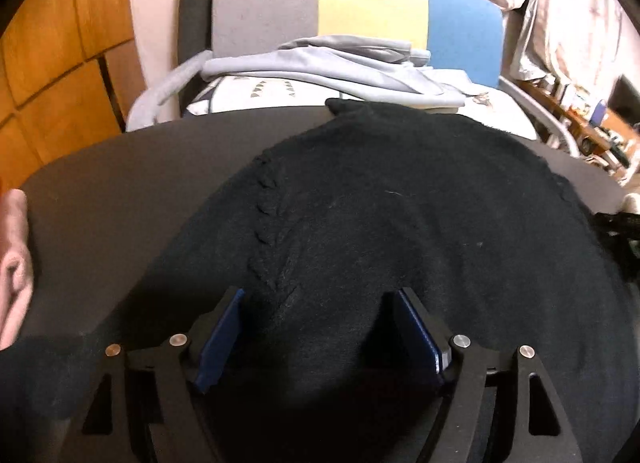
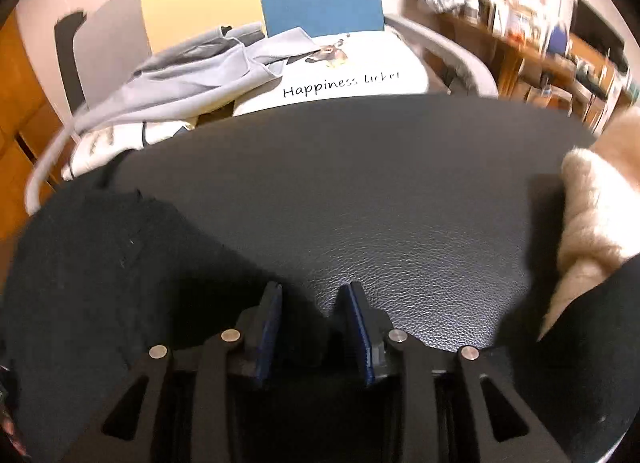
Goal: Fold clothes
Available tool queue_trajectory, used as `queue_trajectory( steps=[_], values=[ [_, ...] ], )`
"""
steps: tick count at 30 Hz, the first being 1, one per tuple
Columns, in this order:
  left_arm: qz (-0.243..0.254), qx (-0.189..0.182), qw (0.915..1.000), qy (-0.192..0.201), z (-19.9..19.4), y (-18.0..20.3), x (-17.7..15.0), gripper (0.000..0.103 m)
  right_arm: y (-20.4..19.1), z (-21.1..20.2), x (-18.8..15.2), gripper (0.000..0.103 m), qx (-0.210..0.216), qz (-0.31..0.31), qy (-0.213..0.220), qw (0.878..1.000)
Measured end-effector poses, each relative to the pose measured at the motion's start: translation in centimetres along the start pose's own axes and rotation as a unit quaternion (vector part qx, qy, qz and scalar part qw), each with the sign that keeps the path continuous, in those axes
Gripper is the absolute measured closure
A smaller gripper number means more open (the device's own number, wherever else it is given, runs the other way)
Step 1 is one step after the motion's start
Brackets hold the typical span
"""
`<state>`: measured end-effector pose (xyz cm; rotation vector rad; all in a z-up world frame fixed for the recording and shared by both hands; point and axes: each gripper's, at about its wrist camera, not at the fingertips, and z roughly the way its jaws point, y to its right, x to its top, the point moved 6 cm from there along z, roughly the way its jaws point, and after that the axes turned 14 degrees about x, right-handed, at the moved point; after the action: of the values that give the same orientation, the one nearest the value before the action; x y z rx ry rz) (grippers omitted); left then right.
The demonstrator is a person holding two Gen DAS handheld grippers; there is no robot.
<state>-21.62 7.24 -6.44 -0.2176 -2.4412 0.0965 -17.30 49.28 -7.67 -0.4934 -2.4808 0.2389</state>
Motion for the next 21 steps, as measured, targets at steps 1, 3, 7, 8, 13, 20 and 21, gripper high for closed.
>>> queue_trajectory(
  steps=[1, 3, 7, 8, 13, 20, 21],
  values=[
    [-0.003, -0.007, 1.0, -0.001, -0.3, -0.3, 0.2, 0.026, -0.9, -0.7, 0.2, 0.071, 0.001, -0.006, 0.007, 1.0],
    [-0.019, -0.002, 0.9998, 0.006, -0.9, -2.3, 0.8, 0.026, -3.3, -1.7, 0.4, 0.071, 0.015, -0.02, 0.019, 0.999],
    [-0.101, 0.037, 0.9939, 0.022, -3.0, -9.9, 0.7, 0.026, -13.3, -1.6, -0.1, 0.071, 0.148, -0.063, 0.022, 0.987],
    [-0.127, 0.044, 0.9906, 0.023, -3.7, -12.2, 0.0, 0.026, -16.0, -0.9, -0.4, 0.071, 0.172, -0.075, 0.009, 0.982],
    [-0.233, 0.094, 0.9676, 0.025, -7.5, -23.1, -5.8, 0.026, -29.8, 4.1, -2.8, 0.071, 0.268, -0.127, -0.057, 0.953],
    [-0.371, 0.106, 0.9225, -0.001, -11.8, -33.9, -16.3, 0.025, -44.5, 4.7, -8.6, 0.071, 0.411, -0.158, -0.136, 0.888],
    [-0.388, 0.1, 0.9161, -0.003, -12.2, -34.6, -17.6, 0.025, -46.7, 4.2, -10.0, 0.071, 0.43, -0.172, -0.154, 0.873]
  ],
)
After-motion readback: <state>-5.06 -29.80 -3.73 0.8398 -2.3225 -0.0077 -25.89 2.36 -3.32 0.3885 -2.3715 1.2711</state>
